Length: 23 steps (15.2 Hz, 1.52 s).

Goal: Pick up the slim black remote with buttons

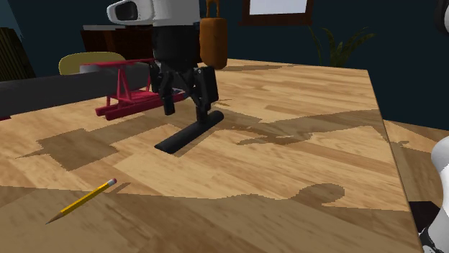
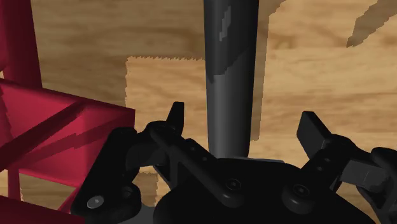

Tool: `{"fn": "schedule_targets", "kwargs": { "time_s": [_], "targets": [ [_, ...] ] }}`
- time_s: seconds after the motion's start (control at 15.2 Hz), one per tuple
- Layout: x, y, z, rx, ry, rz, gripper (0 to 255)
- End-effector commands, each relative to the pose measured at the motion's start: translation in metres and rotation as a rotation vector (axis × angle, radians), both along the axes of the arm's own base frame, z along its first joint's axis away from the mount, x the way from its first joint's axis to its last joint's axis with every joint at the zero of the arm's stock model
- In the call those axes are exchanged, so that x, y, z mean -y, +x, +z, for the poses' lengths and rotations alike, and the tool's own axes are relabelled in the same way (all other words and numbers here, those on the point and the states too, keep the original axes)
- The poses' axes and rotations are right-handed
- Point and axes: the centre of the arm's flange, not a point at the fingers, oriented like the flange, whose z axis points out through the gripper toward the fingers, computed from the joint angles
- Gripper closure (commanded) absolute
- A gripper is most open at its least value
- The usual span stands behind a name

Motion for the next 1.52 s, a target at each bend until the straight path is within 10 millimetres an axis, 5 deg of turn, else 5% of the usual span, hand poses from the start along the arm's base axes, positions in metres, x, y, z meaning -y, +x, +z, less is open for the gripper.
{"fn": "schedule_targets", "kwargs": {
  "time_s": [0.0,0.46,0.53,1.12,1.45],
  "targets": [
    [-0.001,0.006,-0.006,0.004,-0.001,0.02,0],
    [-0.001,0.006,-0.036,0.004,-0.001,0.02,0],
    [-0.001,0.005,-0.036,0.004,-0.001,0.02,255],
    [-0.001,0.006,-0.036,0.004,-0.001,0.02,255],
    [-0.001,0.006,-0.009,0.004,-0.001,0.02,255]
  ]
}}
